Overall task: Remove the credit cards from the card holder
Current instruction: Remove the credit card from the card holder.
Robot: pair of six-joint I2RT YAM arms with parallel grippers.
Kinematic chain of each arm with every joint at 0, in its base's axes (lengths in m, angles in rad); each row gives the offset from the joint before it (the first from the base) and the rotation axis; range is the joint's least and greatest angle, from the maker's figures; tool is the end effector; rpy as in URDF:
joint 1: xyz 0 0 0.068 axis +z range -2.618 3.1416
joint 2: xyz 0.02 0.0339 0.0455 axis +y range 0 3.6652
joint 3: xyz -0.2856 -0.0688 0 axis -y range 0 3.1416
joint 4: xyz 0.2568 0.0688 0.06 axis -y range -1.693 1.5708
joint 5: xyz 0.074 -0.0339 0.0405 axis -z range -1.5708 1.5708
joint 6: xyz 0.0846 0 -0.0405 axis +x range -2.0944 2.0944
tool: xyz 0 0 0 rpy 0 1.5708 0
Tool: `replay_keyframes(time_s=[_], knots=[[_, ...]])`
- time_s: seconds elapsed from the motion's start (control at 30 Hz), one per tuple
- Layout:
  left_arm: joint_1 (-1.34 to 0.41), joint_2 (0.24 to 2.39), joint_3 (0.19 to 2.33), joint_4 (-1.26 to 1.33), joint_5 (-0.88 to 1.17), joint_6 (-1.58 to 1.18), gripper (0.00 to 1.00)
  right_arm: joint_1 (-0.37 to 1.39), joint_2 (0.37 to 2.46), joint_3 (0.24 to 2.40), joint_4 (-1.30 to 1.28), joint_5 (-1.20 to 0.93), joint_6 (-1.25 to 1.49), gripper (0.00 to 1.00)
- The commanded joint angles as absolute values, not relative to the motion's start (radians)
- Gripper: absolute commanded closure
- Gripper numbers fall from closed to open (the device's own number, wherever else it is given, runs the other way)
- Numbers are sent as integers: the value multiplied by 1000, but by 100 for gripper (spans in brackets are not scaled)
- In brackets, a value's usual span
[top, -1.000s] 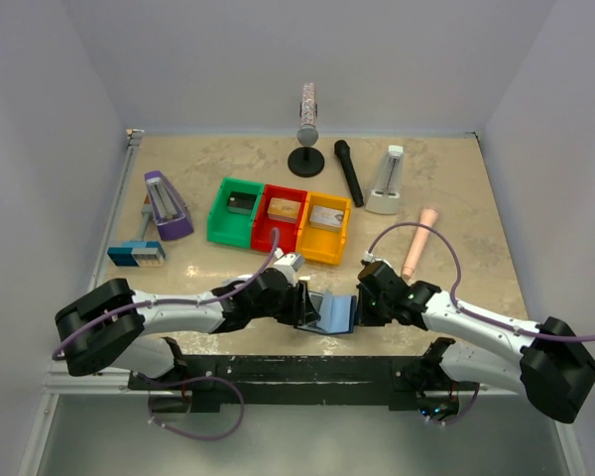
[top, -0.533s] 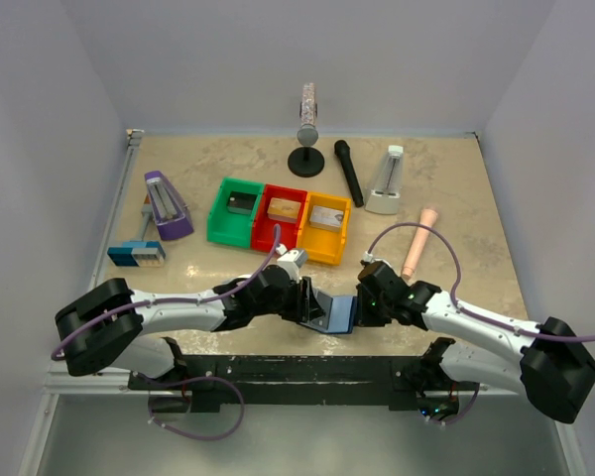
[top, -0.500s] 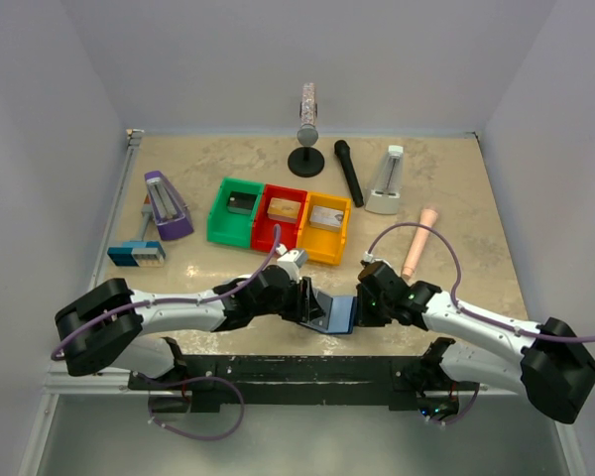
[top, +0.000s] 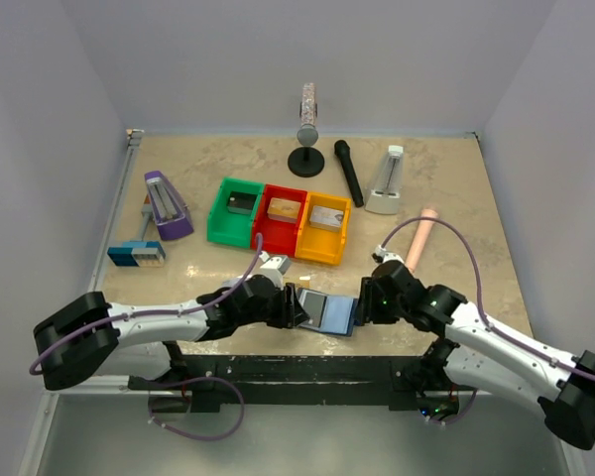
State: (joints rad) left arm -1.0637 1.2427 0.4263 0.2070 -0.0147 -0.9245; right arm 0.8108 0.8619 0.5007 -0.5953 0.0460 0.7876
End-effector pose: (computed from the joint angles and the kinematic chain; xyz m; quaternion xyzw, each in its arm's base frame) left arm 0.1359 -0.2421 0.1471 0.0583 0.8847 -0.3840 0.2576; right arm 0.1316 0.1328 0.1661 -0.0041 0.9530 0.2014 0.2265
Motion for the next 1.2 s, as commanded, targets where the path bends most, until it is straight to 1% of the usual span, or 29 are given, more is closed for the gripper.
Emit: replay_keyframes(time_s=[0.0,0.13,0.3,0.37,0.5,0.67,0.83,1.17], knots=[[-1069,1177,388,196,-67,-934,54,813,787,592,-681,112,756,56],[-1069,1120,367,189,-90,-937,54,813,738,612,-635,54,704,56],[-1068,1071,331,210,-135,-948,54,813,738,528,-356,-115,693,51],[-1068,1052,312,228,-162,-953,54,813,747,471,-211,-188,747,51],[-1065,1037,307,259,-176,-939,55,811,837,443,-103,-265,781,55],[-1066,1058,344,245,-178,-919,55,801,942,381,23,-268,845,62],[-1065,1094,353,250,-179,-926,56,773,1022,327,58,-273,853,62],[-1065,1176,310,314,-149,-974,59,715,1086,256,77,-262,836,62]])
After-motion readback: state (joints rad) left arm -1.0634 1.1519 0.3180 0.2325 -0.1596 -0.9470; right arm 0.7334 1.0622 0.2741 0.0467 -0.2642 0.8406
